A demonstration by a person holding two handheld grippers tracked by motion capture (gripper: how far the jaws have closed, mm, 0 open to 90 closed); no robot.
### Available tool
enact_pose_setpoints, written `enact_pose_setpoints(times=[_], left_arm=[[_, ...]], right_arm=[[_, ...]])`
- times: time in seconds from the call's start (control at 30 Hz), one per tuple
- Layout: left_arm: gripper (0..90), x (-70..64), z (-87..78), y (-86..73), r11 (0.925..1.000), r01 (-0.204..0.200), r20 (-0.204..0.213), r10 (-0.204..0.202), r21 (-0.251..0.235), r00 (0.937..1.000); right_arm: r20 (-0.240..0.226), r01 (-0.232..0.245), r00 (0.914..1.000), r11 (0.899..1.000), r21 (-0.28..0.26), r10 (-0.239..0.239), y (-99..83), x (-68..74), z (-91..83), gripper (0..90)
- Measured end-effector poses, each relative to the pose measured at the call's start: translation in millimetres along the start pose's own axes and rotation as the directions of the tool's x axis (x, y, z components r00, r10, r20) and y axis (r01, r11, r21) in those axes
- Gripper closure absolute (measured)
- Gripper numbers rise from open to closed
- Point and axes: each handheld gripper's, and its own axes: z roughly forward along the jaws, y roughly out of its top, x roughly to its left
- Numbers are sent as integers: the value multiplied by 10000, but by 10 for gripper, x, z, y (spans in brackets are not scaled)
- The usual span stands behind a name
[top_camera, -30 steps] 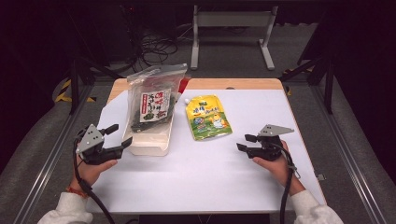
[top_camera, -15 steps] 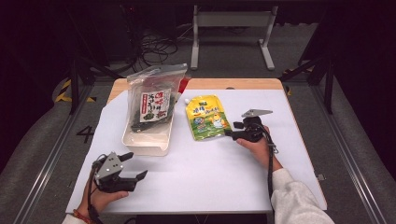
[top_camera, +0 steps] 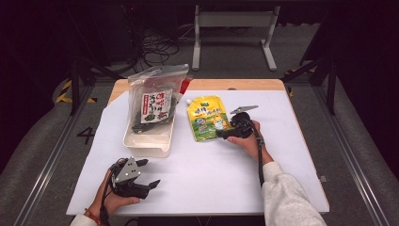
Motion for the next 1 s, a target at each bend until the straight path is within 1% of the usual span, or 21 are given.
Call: enact_pose_setpoints(times=[0.03,0.07,0.17,0.27,0.3,0.33,0.37,0.4,0.43,0.47,0.5,0.53,0.57,0.6,0.63,0.7,0.73,0.77,0.87,0.97,1.0], left_arm=[[183,-6,22,9,9999,-85,81,84,57,9999],[183,-8,40,15,9999,-134,138,132,96,9998],[183,-12,94,25,9996,-192,380,183,229,9991],[181,-23,137,27,9986,-313,563,289,430,9980],[180,-23,137,27,9986,-313,563,289,430,9980],[180,-21,144,23,9985,-322,668,292,446,9973],[180,-20,149,19,9985,-312,743,278,450,9968],[180,-16,152,16,9984,-301,771,264,471,9967],[180,-13,152,15,9987,-252,804,216,450,9965],[180,-8,152,16,9989,-189,829,153,429,9964],[180,-6,153,18,9991,-138,847,103,407,9964],[180,-8,151,20,9991,-127,865,92,399,9962],[180,-8,151,20,9991,-127,865,92,399,9962],[180,-17,152,22,9992,-134,913,99,376,9958],[180,-19,155,22,9990,-159,913,121,417,9958],[180,-16,165,18,9990,-160,950,119,426,9954],[180,-16,169,17,9988,-151,985,105,457,9951],[180,-17,177,16,9988,-163,999,116,466,9949],[180,-33,187,17,9986,-224,1114,169,488,9936],[180,-46,188,19,9983,-277,1166,215,513,9929],[180,-46,188,22,9984,-285,1238,222,489,9921]], right_arm=[[79,164,9998,9998,109,-165,11,13,9,174],[234,444,9987,9987,248,-450,24,40,18,198],[619,945,9934,9946,432,-970,35,91,30,246],[627,1177,9908,9921,438,-1203,23,99,3,277],[599,1134,9915,9928,393,-1156,11,97,-12,276],[599,1134,9915,9928,393,-1156,11,97,-12,276],[397,871,9954,9961,152,-876,-12,80,-38,254],[107,541,9985,9984,-136,-540,-36,62,-70,255],[-149,192,9997,9983,-549,-200,-66,28,-98,285],[-230,-38,9997,9976,-698,22,-78,0,-110,302],[-275,-318,9992,9954,-901,294,-80,-35,-110,294],[-187,-532,9985,9921,-1134,514,-75,-59,-101,282],[-187,-532,9985,9921,-1134,514,-75,-59,-101,282],[-180,-887,9960,9879,-1271,871,-63,-89,-58,247],[-226,-1069,9942,9855,-1319,1048,-54,-107,-26,228],[-197,-1406,9901,9792,-1463,1392,-17,-135,5,234],[-47,-1541,9879,9762,-1529,1552,9,-154,17,242],[148,-1538,9873,9755,-1575,1580,34,-171,32,236],[-12,-1863,9821,9713,-1478,1882,84,-246,98,217],[80,-1660,9856,9740,-1545,1692,114,-233,131,220],[2,-1661,9858,9743,-1523,1681,120,-228,137,262]])
